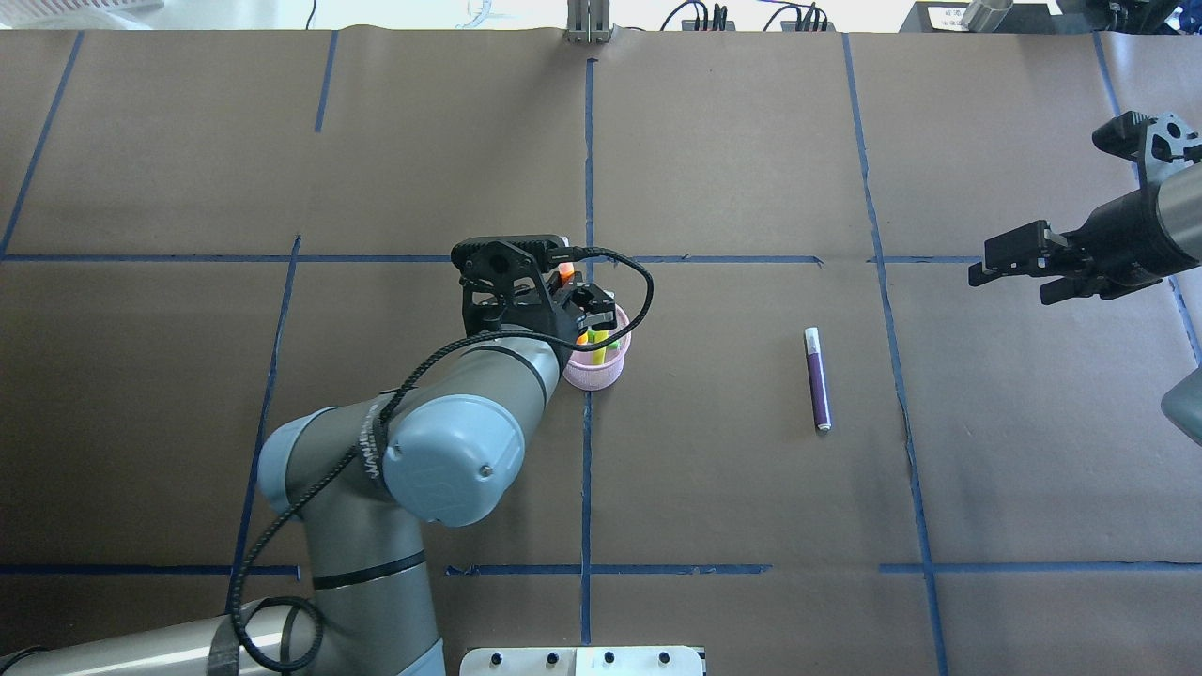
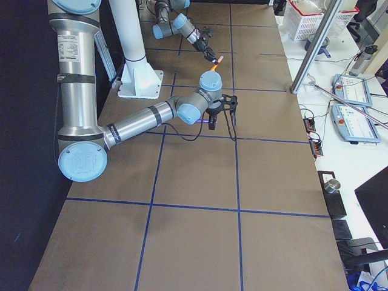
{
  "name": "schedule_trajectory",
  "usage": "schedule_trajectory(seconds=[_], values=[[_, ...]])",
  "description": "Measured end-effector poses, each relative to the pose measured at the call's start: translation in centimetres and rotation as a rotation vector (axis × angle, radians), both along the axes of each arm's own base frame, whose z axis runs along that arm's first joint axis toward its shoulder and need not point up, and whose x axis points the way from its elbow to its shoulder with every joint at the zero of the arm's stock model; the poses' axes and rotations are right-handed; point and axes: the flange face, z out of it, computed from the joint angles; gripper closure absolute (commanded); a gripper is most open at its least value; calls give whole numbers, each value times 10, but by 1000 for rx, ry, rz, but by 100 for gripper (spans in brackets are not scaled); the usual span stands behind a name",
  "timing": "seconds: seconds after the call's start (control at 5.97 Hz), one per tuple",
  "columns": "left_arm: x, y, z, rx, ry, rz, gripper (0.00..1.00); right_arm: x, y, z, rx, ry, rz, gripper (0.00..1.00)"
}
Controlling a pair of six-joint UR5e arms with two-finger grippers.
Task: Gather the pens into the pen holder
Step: 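Lift the orange marker with the left gripper and lower it into the cup, then withdraw the left gripper while the right gripper moves over the purple marker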
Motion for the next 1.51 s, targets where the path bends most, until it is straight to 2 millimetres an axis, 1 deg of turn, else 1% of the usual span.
schedule_trajectory(seconds=[0.17, 0.33, 0.5, 0.67, 0.84, 1.0, 1.17, 1.34, 1.51], values=[[11, -4, -5, 13, 5, -24, 100, 0, 0, 0, 0, 0, 0, 0], [19, -3, 3, 13, -10, -25, 93, 0, 0, 0, 0, -1, 0, 0], [23, 0, 15, 11, -30, -19, 66, 0, 0, 0, -1, -1, 0, 0], [23, 2, 24, 9, -44, -13, 5, 0, 0, 1, -2, 0, -1, 0], [22, 4, 31, 6, -51, -9, 5, 0, 0, 1, -3, 0, -2, 0], [14, 8, 23, 14, -33, 4, 5, -1, 0, 3, -6, 1, -4, 0], [-8, 16, 0, 34, 16, 41, 5, -12, 1, 1, -3, 1, -19, 0], [-37, 25, -18, 55, 66, 76, 5, -37, 4, -4, 8, 10, -43, 0], [-63, 29, -23, 66, 95, 85, 9, -73, 10, -10, 15, 37, -37, 0]])
